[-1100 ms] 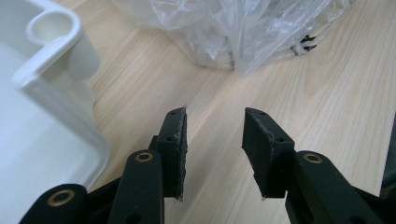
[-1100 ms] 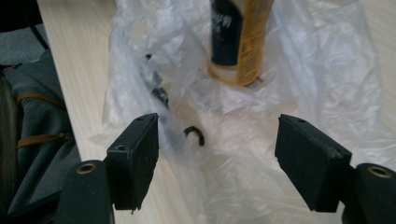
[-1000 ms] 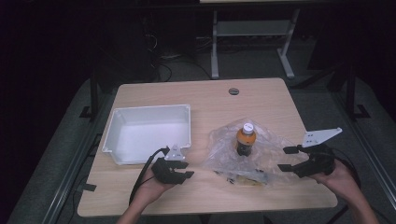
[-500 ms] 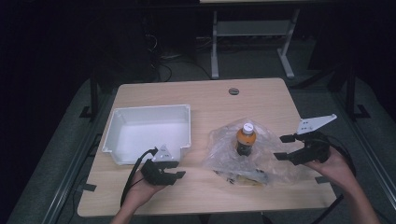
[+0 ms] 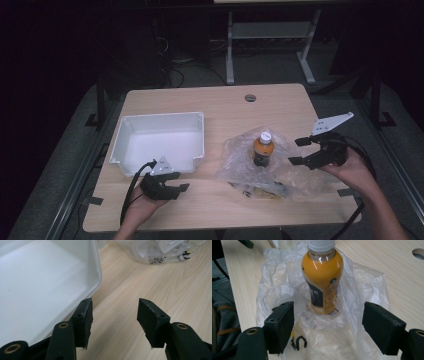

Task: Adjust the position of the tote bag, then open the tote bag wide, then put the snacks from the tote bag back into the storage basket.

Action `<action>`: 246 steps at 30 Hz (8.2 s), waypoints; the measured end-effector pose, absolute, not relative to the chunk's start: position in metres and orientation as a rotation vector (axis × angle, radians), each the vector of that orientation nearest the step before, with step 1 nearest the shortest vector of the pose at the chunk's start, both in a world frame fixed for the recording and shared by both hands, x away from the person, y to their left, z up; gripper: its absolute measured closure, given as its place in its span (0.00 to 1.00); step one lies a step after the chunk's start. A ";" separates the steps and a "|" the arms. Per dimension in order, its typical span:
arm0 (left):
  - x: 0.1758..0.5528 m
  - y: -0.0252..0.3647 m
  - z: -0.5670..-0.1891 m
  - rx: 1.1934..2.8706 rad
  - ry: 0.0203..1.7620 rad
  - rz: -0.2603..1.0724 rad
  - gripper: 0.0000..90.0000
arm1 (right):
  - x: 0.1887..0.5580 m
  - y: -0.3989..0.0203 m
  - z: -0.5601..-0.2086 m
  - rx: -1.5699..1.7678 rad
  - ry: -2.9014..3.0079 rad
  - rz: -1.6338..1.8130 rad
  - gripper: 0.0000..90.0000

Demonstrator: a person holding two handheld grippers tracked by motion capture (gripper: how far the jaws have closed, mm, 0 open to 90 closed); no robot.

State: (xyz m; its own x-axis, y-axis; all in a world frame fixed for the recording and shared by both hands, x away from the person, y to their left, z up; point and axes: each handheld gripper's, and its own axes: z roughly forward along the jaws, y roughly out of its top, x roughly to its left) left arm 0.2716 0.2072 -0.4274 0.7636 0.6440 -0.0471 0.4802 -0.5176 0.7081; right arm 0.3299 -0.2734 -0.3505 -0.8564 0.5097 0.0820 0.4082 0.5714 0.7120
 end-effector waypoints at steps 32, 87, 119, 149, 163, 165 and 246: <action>0.269 0.245 -0.432 2.164 0.945 0.368 0.38 | 0.349 -0.233 -0.318 0.665 2.716 1.133 0.27; 0.271 0.270 -0.433 2.121 1.029 0.452 0.33 | 0.382 -0.193 -0.326 0.565 2.840 0.967 0.58; 0.272 0.278 -0.433 2.088 1.072 0.457 0.32 | 0.378 -0.191 -0.323 0.539 2.807 0.956 0.65; 0.274 0.282 -0.438 2.077 1.115 0.467 0.32 | 0.376 -0.200 -0.300 0.599 2.752 0.978 0.65; 0.276 0.284 -0.439 2.084 1.121 0.467 0.32 | 0.368 -0.209 -0.267 0.595 2.725 0.987 0.65; 0.276 0.284 -0.440 2.084 1.123 0.467 0.32 | 0.368 -0.209 -0.264 0.598 2.724 0.988 0.65; 0.280 0.299 -0.444 2.074 1.183 0.486 0.32 | 0.382 -0.075 -0.182 0.324 2.781 1.049 0.66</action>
